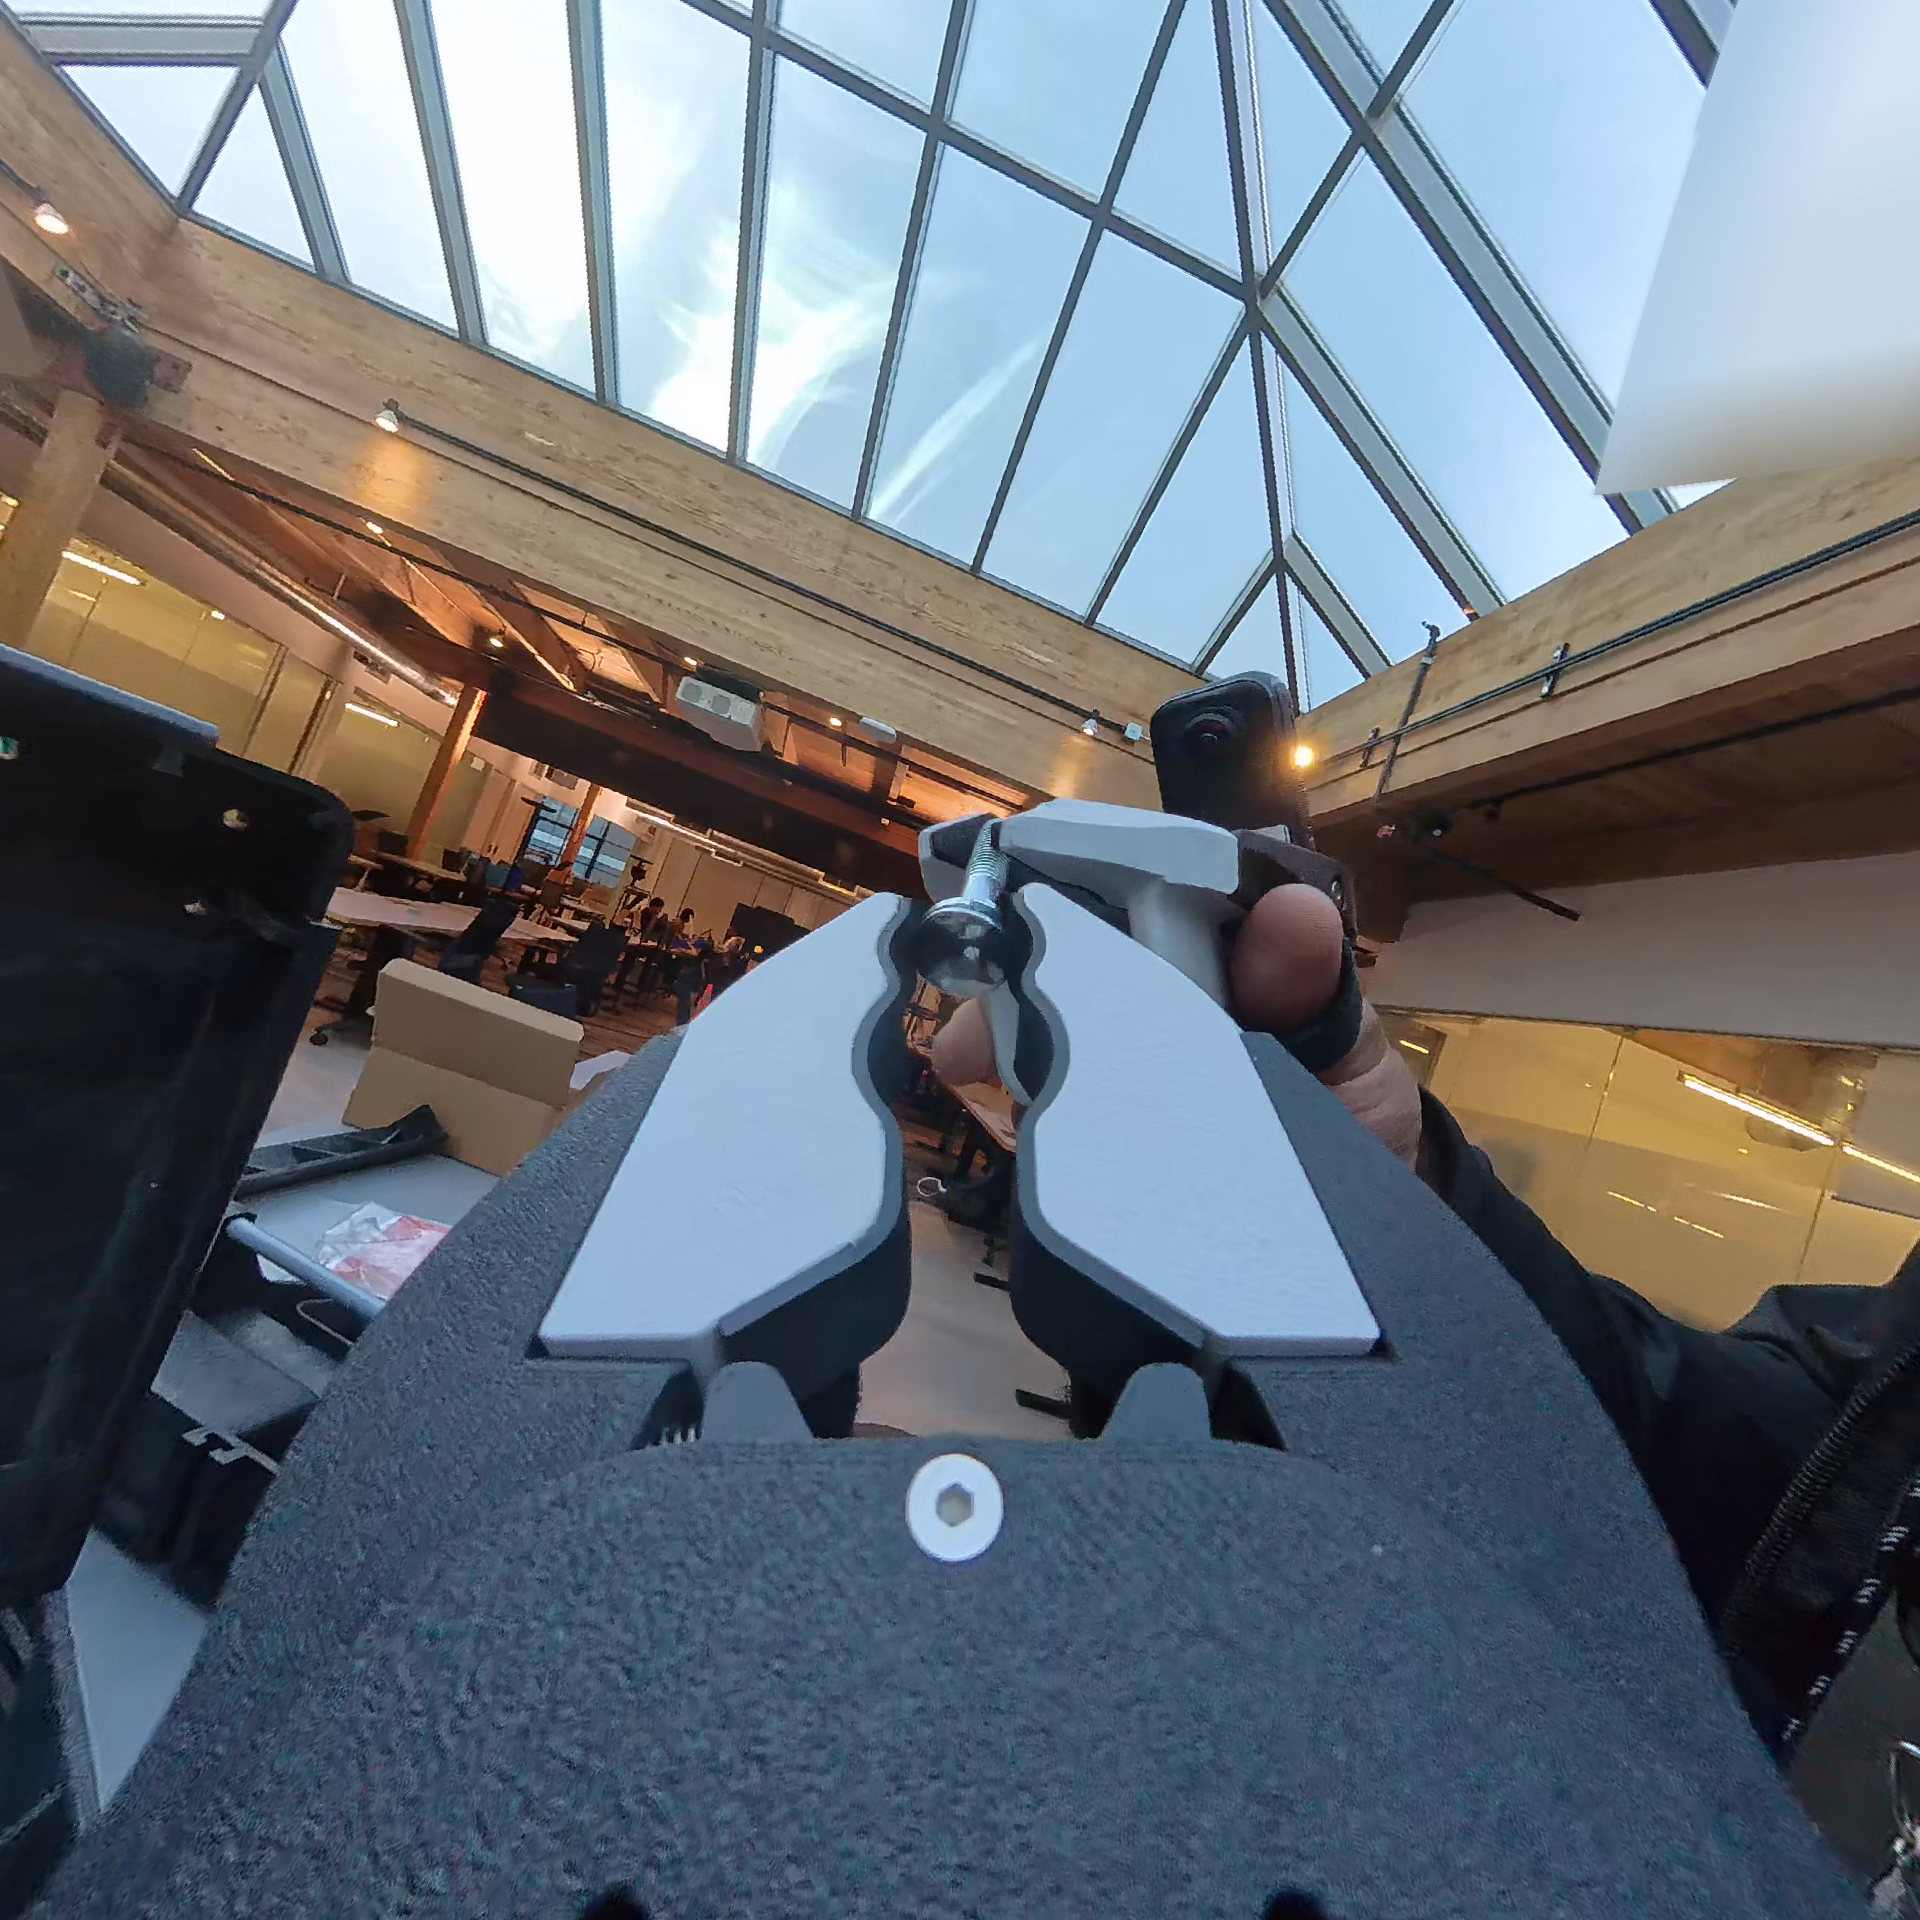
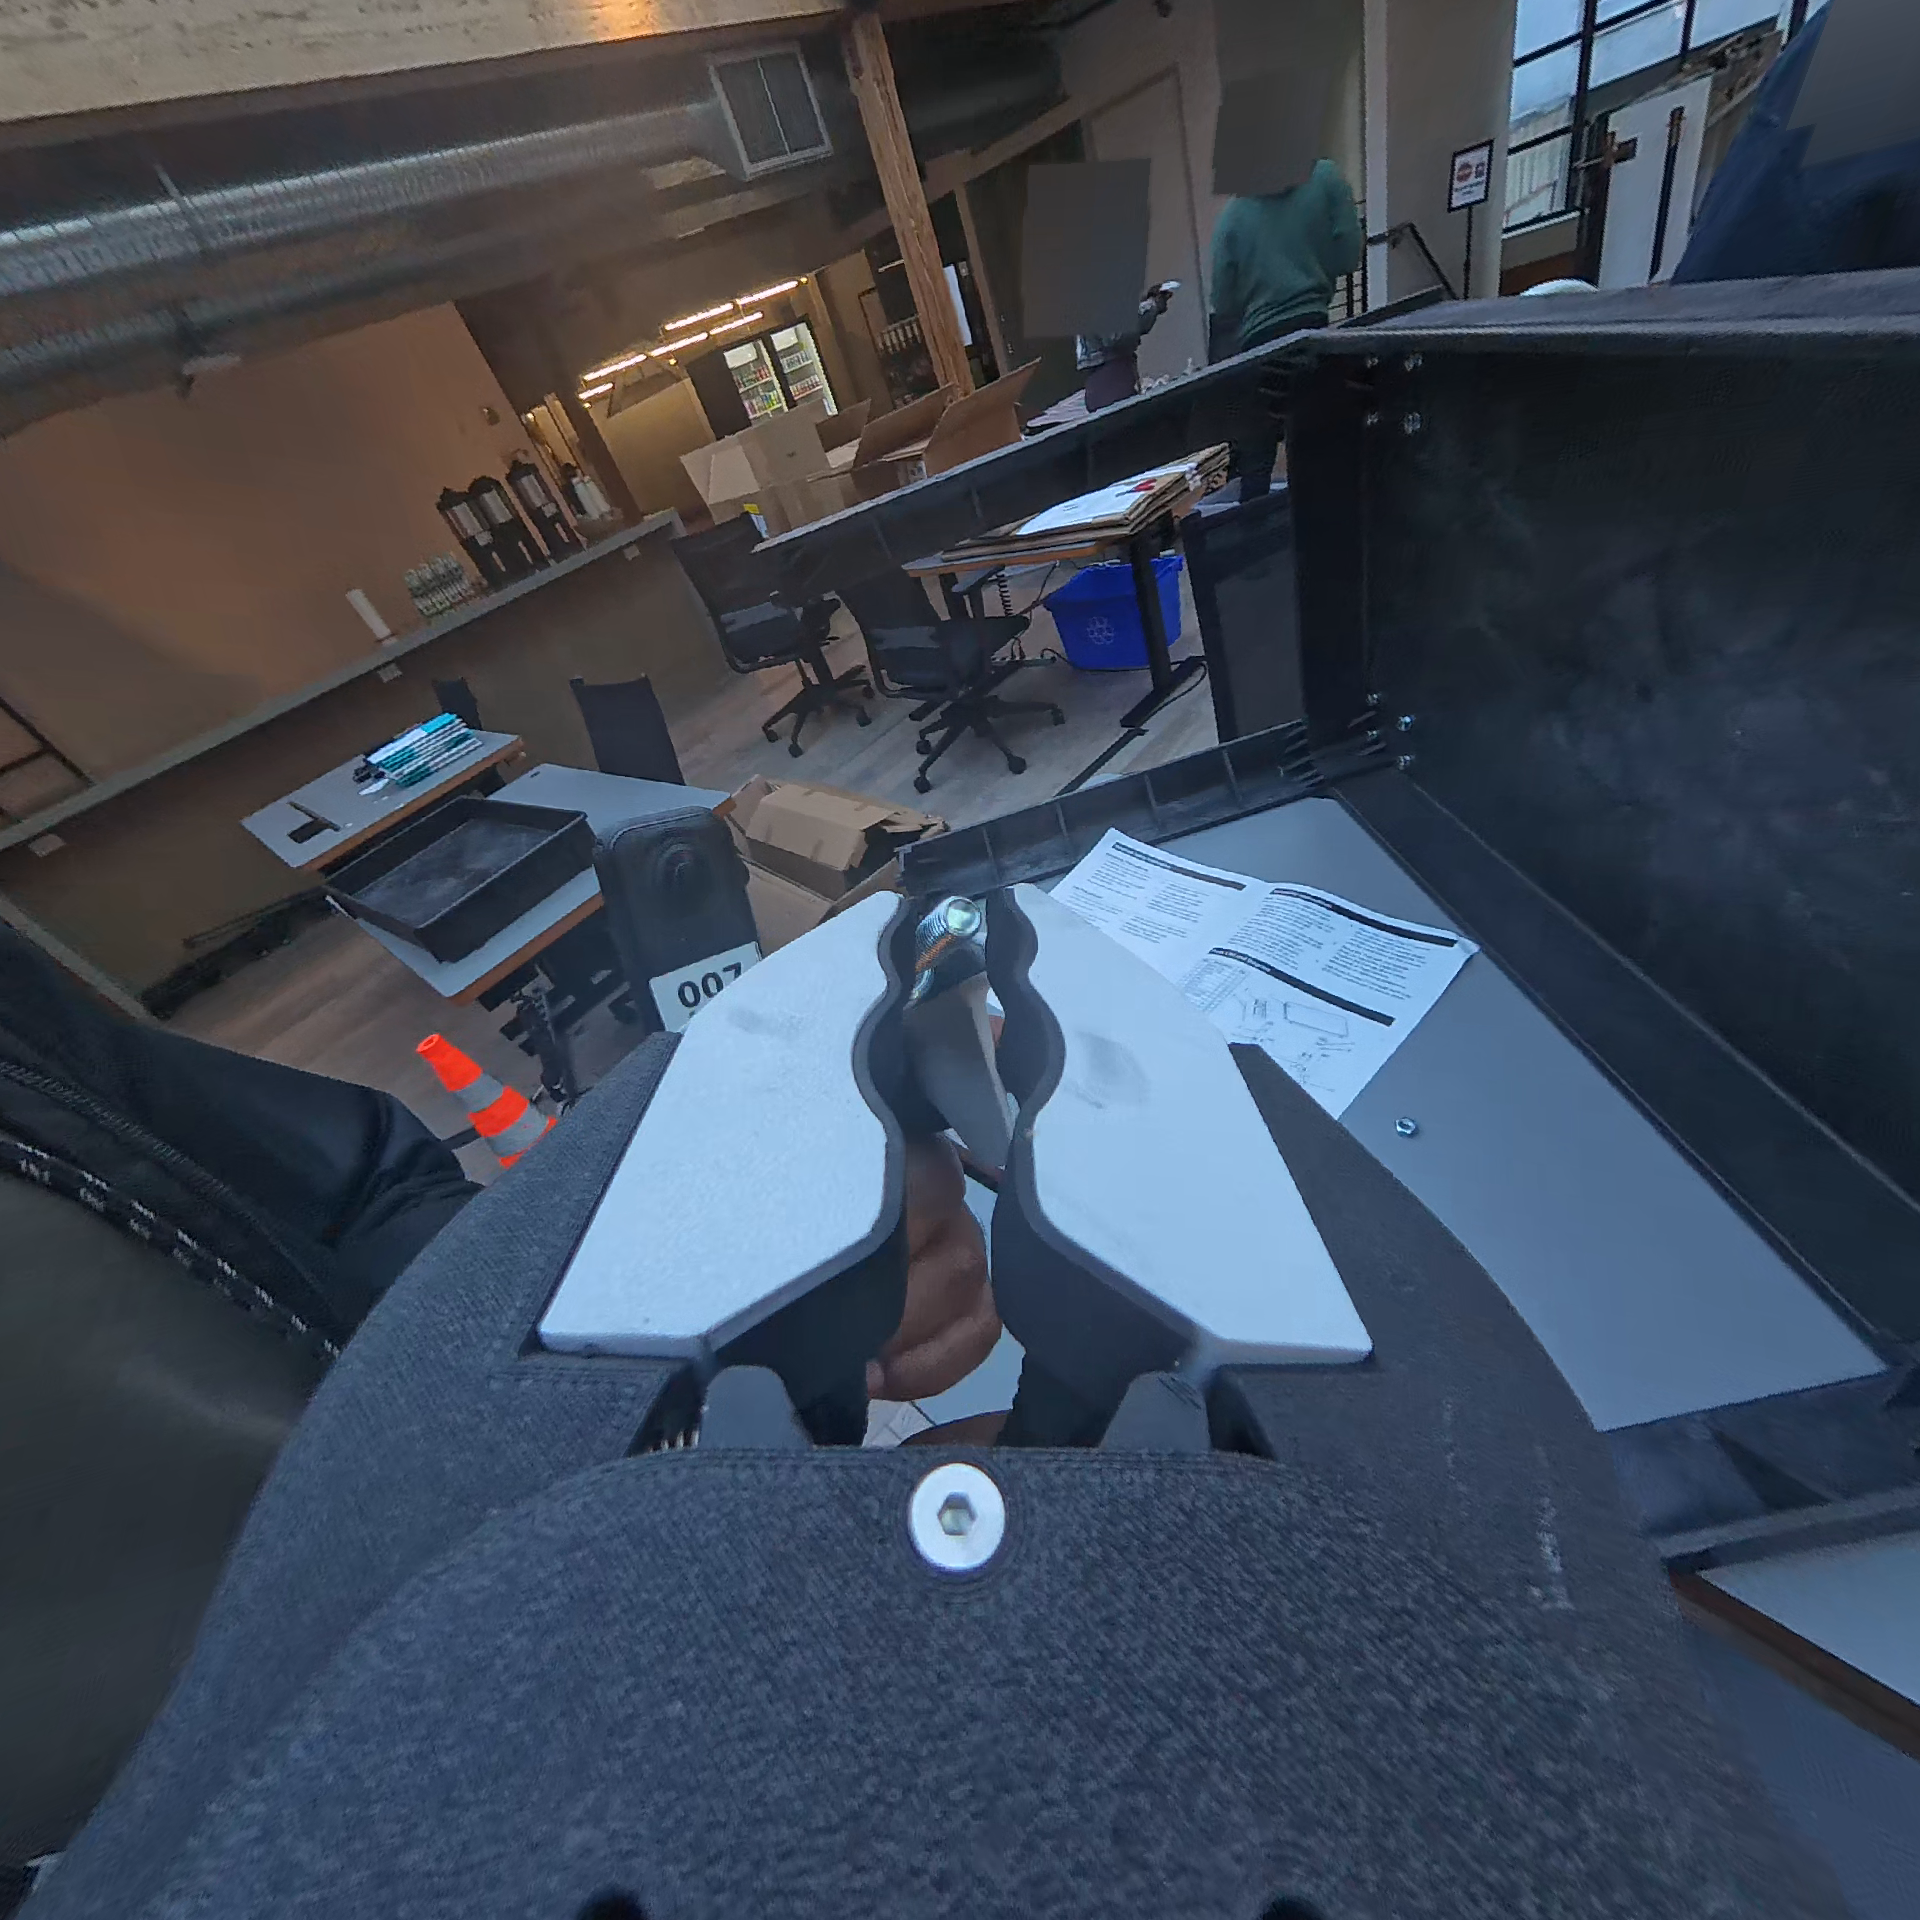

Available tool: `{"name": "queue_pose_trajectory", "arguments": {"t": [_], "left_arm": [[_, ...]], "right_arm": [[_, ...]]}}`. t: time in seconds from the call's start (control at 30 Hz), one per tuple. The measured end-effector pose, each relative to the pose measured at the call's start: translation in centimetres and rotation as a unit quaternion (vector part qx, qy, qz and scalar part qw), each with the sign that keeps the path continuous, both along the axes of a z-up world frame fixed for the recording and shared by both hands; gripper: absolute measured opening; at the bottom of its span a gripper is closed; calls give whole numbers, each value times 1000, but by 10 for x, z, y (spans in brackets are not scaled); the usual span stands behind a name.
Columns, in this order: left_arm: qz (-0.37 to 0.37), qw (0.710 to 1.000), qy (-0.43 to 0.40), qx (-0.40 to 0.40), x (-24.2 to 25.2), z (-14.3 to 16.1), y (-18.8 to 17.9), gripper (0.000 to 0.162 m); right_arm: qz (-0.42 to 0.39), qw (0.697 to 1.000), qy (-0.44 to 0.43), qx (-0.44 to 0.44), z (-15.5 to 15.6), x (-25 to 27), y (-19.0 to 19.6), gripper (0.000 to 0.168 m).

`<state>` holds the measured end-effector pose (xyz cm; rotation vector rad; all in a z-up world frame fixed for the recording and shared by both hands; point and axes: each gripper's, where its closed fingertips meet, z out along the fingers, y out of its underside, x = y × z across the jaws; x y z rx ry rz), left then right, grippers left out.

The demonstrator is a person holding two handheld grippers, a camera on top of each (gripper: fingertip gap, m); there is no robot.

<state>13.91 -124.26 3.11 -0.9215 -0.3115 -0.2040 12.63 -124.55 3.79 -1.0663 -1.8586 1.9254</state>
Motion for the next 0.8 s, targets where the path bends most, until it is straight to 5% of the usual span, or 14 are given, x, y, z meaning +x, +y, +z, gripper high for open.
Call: {"name": "queue_pose_trajectory", "arguments": {"t": [0.4, 0.53, 0.8], "left_arm": [[-1, 999, -45, 6, -28, -17, -16, 16], [-9, 996, -82, -13, -42, -51, -24, 16], [-17, 979, -202, -28, -44, -136, -38, 16]], "right_arm": [[-29, 997, 21, 67, -25, -1, 9, 19], [-86, 988, 22, 127, -71, 12, 32, 19], [-120, 985, -60, 109, -176, 54, 35, 19]]}}
